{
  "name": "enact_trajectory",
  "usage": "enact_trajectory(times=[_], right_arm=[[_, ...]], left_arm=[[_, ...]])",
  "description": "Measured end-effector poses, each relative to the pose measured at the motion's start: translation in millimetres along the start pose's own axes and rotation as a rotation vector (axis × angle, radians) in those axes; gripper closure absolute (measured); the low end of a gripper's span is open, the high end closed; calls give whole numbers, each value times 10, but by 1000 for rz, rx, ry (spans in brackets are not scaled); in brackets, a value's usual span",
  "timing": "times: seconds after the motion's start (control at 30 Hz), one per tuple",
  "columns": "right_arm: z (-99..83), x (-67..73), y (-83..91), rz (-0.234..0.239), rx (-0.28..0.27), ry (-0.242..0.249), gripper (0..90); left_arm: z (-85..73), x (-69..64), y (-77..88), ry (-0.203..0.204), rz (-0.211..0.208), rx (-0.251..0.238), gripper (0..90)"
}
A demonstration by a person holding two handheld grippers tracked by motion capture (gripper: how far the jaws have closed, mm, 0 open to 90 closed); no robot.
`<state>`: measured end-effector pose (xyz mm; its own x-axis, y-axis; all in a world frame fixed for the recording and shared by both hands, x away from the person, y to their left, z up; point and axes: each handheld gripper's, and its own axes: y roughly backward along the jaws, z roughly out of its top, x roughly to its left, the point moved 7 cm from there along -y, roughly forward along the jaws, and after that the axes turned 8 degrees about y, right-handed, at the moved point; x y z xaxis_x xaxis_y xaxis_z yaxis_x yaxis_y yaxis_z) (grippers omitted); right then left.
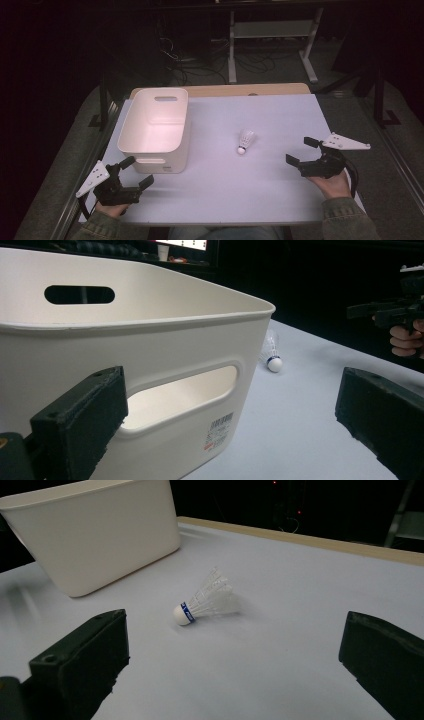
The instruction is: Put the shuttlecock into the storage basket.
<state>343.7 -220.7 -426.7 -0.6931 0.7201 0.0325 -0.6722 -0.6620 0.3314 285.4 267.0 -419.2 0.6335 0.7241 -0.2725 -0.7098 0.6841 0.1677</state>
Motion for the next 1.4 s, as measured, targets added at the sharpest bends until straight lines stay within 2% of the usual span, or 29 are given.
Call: enact_trajectory(times=[0.37,0.5,0.87,1.0,1.4], right_arm=[[-17,1,16,-12,7,-8,0],[-50,9,-6,-16,38,-15,0],[-74,45,-25,10,81,-23,0],[-62,40,-33,14,84,-21,0],[-20,45,-106,31,107,-18,0]], left_arm=[[5,8,5,8,4,-8,0],[9,15,-6,7,8,-10,0],[6,12,-8,5,3,-7,0],[15,4,-16,19,2,-22,0],[9,-7,-22,22,-2,-14,0]])
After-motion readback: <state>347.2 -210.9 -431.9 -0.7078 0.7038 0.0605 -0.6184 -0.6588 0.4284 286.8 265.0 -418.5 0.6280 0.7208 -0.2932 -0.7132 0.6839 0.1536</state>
